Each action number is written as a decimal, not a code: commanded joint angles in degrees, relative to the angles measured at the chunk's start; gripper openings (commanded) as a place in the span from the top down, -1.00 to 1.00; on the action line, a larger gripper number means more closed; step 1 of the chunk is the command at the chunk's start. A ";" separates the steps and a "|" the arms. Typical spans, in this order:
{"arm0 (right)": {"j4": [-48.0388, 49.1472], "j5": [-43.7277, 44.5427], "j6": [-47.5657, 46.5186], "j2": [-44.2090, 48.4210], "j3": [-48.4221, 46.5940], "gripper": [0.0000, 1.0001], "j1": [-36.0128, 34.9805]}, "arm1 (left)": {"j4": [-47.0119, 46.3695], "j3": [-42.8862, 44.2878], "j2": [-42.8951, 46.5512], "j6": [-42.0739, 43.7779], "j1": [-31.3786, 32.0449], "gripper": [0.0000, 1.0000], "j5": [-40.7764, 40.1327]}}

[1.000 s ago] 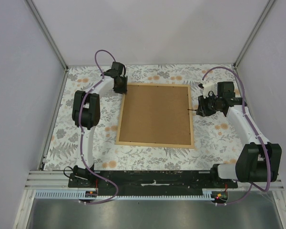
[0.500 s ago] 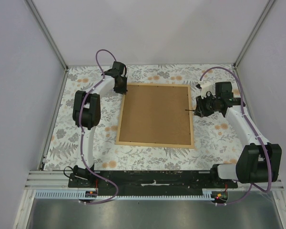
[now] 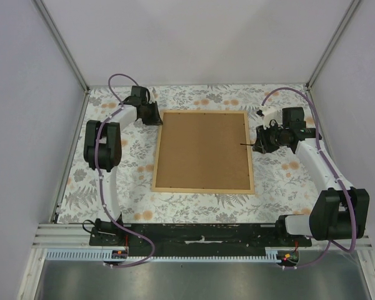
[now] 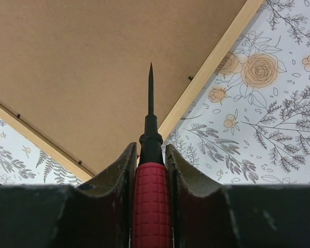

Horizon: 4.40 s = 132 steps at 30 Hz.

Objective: Take the photo out of the frame
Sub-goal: Adjust the photo frame item on the photo frame, then adjust the photo frame at the center of the board.

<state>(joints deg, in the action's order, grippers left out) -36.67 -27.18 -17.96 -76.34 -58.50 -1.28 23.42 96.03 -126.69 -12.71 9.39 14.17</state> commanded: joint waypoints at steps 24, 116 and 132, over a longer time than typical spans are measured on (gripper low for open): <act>-1.22 2.39 2.57 -1.27 -1.53 1.00 -0.30 | -8.59 -4.31 13.07 1.35 -3.77 -0.16 15.80; -1.75 -4.98 8.11 11.22 -3.20 1.00 -1.80 | 20.54 -6.17 1.69 5.68 0.37 0.95 11.93; -2.53 3.00 11.89 -15.31 -15.39 1.00 -3.11 | 9.89 -26.06 20.60 -0.12 1.77 0.79 11.31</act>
<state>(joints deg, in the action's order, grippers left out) -40.80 -26.06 -8.03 -85.56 -66.06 -3.20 34.04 72.90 -110.87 -9.82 10.20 26.81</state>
